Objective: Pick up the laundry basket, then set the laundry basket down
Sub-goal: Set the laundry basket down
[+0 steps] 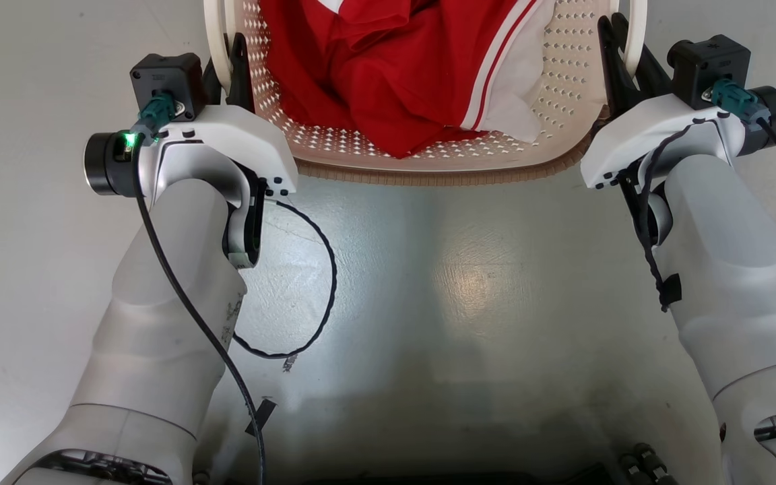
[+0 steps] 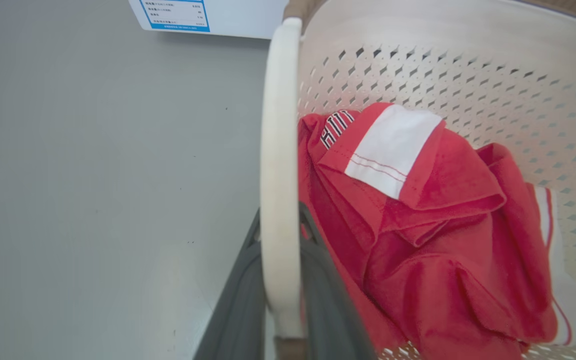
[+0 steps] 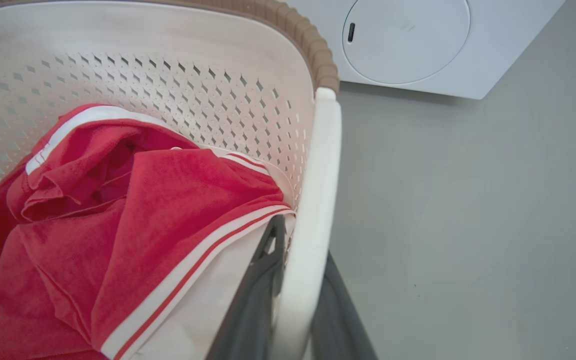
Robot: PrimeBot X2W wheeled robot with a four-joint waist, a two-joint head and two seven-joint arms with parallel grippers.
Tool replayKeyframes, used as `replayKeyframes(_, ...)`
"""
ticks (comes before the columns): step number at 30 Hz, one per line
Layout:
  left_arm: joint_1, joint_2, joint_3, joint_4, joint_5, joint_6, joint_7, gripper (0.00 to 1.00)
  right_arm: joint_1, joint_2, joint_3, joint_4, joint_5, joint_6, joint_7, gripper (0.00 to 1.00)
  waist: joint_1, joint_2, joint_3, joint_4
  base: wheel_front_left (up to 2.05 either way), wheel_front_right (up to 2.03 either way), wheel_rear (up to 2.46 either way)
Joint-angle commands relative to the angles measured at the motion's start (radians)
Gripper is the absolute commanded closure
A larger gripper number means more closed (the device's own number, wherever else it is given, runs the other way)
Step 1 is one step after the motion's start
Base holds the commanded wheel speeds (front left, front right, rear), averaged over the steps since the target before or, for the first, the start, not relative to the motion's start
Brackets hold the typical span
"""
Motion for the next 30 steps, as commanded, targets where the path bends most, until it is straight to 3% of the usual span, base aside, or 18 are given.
replayKeyframes(1, -0.008, 0.018, 0.013, -0.027, -0.019, 0.006, -0.015, 1.0, 0.016, 0.025, 0.014, -0.013, -0.02, 0.007, -0.005, 1.0, 0.0, 0.0, 0.003, 0.0, 0.0, 0.0, 0.0)
replayKeyframes(3, -0.007, 0.018, 0.011, -0.029, -0.041, 0.008, -0.015, 0.98, 0.014, 0.025, 0.01, -0.014, -0.027, 0.007, -0.005, 1.0, 0.0, 0.0, 0.008, 0.001, 0.0, 0.0, 0.0)
replayKeyframes(4, -0.007, 0.018, 0.006, -0.03, -0.049, 0.011, -0.015, 0.54, 0.012, 0.025, 0.005, -0.016, -0.034, 0.007, -0.005, 0.58, 0.0, 0.0, 0.013, 0.003, 0.0, 0.0, 0.0)
replayKeyframes(5, -0.007, 0.018, 0.001, -0.026, -0.06, 0.015, -0.015, 0.0, 0.01, 0.025, -0.001, -0.018, -0.041, 0.007, -0.005, 0.0, 0.0, 0.0, 0.017, 0.005, 0.0, 0.0, 0.0)
replayKeyframes(15, -0.016, 0.018, -0.066, -0.03, -0.17, 0.03, -0.015, 0.0, 0.006, 0.025, -0.081, -0.037, -0.119, 0.007, -0.005, 0.0, 0.0, 0.0, 0.041, 0.027, 0.0, 0.0, 0.0)
replayKeyframes(30, -0.021, 0.018, -0.067, -0.028, -0.156, 0.038, -0.015, 0.0, 0.016, 0.025, -0.082, -0.049, -0.097, 0.007, -0.005, 0.0, 0.0, 0.0, 0.006, 0.017, 0.0, 0.0, 0.0)
